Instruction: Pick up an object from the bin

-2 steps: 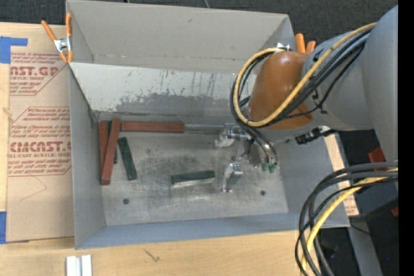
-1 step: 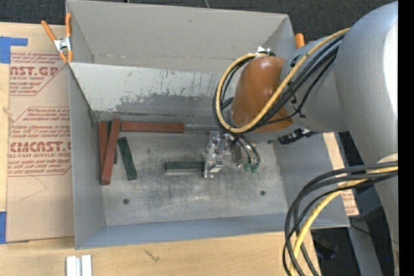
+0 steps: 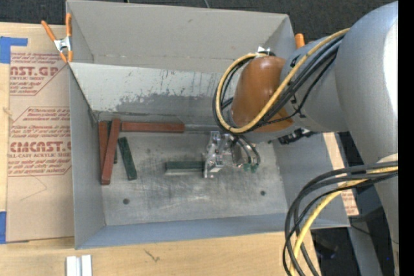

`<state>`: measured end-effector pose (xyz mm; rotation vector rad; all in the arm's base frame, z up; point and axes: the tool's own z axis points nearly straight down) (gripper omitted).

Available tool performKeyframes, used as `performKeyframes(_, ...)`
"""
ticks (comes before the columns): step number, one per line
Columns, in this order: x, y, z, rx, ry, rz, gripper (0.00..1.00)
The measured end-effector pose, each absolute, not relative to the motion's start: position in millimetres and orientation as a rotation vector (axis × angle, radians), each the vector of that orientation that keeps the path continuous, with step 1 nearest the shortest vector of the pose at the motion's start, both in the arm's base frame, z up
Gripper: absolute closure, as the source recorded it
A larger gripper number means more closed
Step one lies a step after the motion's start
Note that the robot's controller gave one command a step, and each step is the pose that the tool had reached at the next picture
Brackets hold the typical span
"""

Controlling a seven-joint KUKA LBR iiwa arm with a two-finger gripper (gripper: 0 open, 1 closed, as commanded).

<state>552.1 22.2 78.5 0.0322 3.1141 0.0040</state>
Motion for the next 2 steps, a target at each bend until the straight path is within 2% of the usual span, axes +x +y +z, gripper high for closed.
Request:
performKeyframes(1,550.3,12.6,81.9,-0.073,3.131,0.004,1.0)
performKeyframes(2,576.6,8.6,266.3,-0.214,3.124,-0.001,1.0)
